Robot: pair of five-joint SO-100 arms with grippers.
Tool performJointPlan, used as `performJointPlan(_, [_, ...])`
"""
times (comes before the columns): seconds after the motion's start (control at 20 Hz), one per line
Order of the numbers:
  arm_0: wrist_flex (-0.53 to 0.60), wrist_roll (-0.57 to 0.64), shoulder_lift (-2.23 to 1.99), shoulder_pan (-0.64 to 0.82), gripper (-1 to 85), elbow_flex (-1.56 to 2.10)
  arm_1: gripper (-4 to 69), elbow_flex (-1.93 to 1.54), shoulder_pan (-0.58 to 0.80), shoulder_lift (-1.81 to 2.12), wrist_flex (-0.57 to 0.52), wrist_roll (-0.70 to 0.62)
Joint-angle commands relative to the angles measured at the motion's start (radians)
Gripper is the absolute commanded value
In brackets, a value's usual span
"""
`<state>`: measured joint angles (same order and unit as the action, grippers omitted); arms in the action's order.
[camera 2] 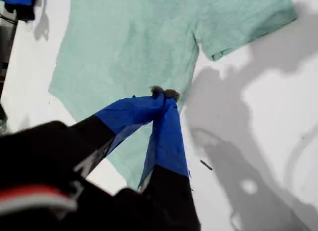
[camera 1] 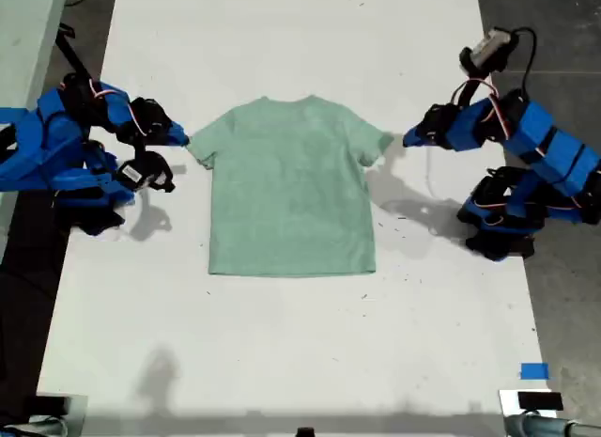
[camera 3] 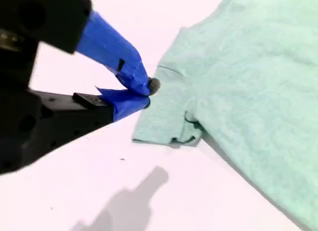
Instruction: Fold t-shirt
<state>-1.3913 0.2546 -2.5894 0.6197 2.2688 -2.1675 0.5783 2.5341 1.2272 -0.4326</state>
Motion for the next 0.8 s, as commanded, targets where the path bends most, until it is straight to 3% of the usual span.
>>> performJointPlan(0.0, [-0.055,0.100,0.178,0.107,0.0,-0.230,-1.1,0.245,0.083,-0.190,0.041,-0.100])
performJointPlan(0.35, [-0.216,0.284,0.572,0.285,1.7,-0.611,0.0,0.707,0.202,-0.606,0.270,-0.316])
performJointPlan(0.55, [-0.282,0.370,0.652,0.314,23.6,-0.693,26.4,0.847,0.225,-0.716,0.359,-0.430])
performJointPlan(0.75, [-0.285,0.411,0.657,0.316,30.5,-0.692,30.7,0.821,0.252,-0.776,0.333,-0.528])
